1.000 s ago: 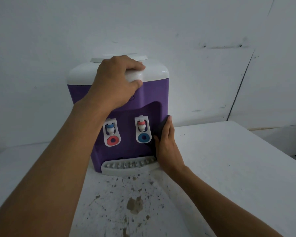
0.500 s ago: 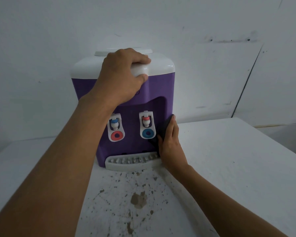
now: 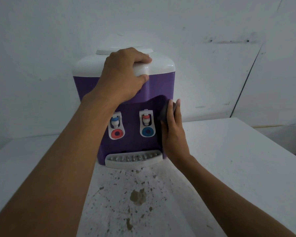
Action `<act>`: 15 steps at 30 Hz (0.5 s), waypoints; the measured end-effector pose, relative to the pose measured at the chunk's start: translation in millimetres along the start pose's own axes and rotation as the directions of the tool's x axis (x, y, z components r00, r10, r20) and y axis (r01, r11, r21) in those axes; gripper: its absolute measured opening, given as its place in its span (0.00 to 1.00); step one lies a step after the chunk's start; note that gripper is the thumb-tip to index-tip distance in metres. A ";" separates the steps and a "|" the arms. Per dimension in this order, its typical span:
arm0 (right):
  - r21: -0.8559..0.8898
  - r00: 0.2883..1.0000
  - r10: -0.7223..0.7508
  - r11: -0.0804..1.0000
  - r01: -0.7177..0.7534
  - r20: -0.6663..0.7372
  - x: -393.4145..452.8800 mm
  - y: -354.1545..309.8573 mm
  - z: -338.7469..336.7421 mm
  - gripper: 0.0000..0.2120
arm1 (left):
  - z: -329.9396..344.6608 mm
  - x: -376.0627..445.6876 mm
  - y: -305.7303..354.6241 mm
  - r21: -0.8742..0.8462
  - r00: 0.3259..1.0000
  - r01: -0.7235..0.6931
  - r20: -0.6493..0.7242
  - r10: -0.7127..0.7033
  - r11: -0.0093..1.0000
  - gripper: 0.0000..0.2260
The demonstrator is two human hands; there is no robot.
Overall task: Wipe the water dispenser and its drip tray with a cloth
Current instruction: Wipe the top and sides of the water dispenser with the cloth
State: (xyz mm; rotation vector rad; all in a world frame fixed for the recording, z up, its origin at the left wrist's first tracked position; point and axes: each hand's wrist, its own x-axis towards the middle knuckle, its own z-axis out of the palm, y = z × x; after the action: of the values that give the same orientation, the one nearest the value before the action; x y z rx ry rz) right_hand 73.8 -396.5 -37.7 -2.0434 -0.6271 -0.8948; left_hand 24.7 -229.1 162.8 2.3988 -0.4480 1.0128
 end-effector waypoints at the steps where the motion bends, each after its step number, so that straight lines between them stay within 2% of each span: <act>1: -0.011 1.000 -0.009 1.000 0.009 -0.002 0.2 0.7 0.8 0.32 | 0.8 -0.2 -0.6 -0.001 1.000 -0.003 0.001 0.003 1.000 0.21; 7: -0.098 0.983 0.111 0.990 -0.097 0.149 -40.3 20.9 19.2 0.42 | 2.2 -0.1 -2.2 -0.014 1.000 -0.006 0.000 0.006 1.000 0.21; 9: -0.070 0.981 0.117 0.992 -0.107 0.154 -43.7 22.2 17.0 0.40 | 1.7 -0.3 -2.5 -0.017 1.000 -0.007 0.003 0.007 1.000 0.21; 12: -0.028 0.985 0.108 0.994 -0.106 0.131 -40.0 13.7 3.9 0.31 | 2.3 -1.2 -1.7 -0.012 1.000 -0.011 0.006 0.011 1.000 0.22; 15: 0.104 0.998 0.051 0.993 -0.053 0.026 -24.1 -1.4 -10.3 0.29 | 2.9 -2.6 -2.3 -0.005 1.000 -0.015 0.005 0.015 1.000 0.22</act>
State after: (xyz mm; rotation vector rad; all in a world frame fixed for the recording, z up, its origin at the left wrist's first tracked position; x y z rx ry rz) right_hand 54.0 -407.0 -51.2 -1.9704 -0.6178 -0.7924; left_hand 25.7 -228.5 158.4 2.3972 -0.4705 1.0110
